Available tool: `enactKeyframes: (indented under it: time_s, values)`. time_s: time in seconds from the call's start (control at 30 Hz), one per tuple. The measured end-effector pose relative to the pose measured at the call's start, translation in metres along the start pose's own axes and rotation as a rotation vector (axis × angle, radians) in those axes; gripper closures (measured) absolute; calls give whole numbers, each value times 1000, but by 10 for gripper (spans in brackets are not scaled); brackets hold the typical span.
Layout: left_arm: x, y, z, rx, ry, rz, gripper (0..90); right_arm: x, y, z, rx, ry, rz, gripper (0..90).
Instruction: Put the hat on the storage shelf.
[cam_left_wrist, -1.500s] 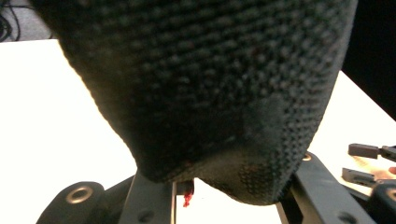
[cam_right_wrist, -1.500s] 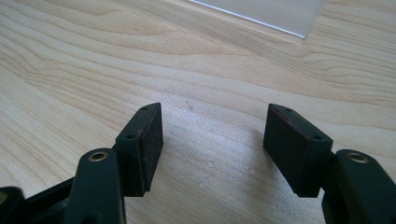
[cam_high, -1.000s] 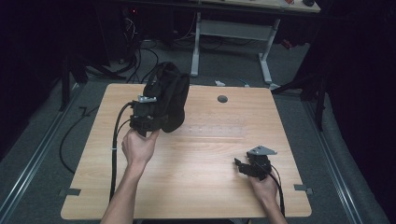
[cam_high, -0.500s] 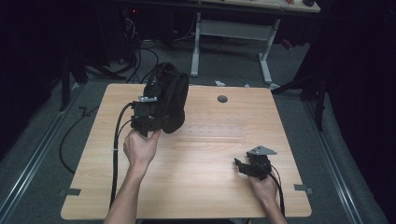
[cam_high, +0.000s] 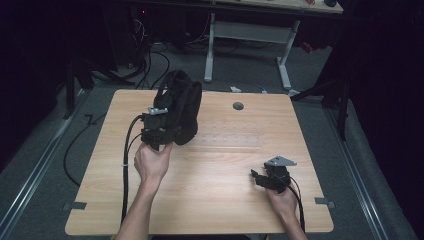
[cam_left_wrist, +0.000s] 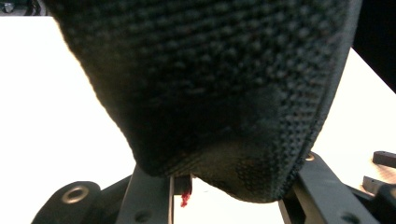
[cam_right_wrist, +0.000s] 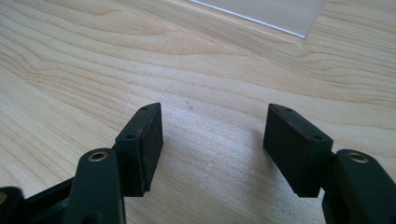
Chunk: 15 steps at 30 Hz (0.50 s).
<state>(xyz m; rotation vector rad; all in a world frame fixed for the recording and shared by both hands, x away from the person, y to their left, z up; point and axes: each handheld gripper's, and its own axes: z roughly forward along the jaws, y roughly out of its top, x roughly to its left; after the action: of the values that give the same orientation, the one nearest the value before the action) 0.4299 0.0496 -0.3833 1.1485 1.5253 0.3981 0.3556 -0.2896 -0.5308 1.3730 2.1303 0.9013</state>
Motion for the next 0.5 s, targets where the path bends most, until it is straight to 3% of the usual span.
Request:
enactKeyframes:
  time_s: [0.33,0.5]
  values:
    - [2,-7,-5,-42,-56,7,627,0,0,0,0,0,0,376]
    - [3,-8,-9,-52,-99,-9,599,0,0,0,0,0,1,375]
